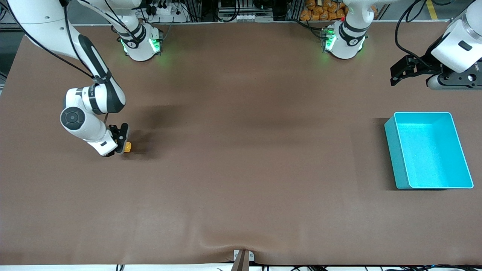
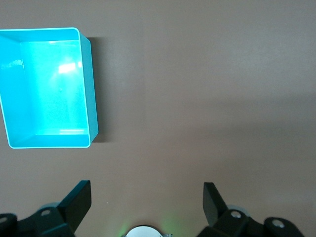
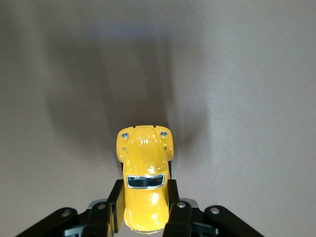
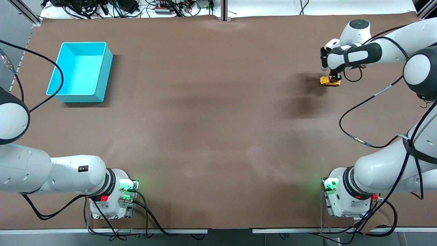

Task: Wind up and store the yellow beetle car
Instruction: 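Drag the car backward with the right gripper, winding its wheels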

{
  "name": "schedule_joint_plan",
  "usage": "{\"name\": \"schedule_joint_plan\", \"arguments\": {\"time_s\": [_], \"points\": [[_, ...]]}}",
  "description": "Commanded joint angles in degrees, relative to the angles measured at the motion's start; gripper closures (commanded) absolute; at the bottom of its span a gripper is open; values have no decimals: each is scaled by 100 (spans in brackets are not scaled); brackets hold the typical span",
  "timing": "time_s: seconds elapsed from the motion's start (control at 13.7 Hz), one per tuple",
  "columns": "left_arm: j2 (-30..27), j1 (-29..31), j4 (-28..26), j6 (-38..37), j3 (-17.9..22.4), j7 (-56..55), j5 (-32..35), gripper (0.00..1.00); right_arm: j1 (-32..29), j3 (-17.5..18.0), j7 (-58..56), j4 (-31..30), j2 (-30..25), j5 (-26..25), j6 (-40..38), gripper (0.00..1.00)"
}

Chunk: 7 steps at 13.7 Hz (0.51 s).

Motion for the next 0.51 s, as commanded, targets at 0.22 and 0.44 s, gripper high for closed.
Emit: {"name": "schedule_joint_plan", "arguments": {"time_s": [0.22,0.44], "points": [[-4,-20,70,-61,-28,-2,152,0,-499,1,-417,-26,327,0,262,84],[-4,-11,79,-61,-55,7,152,0,-692,1,-487,-34,327,0,262,84]]}}
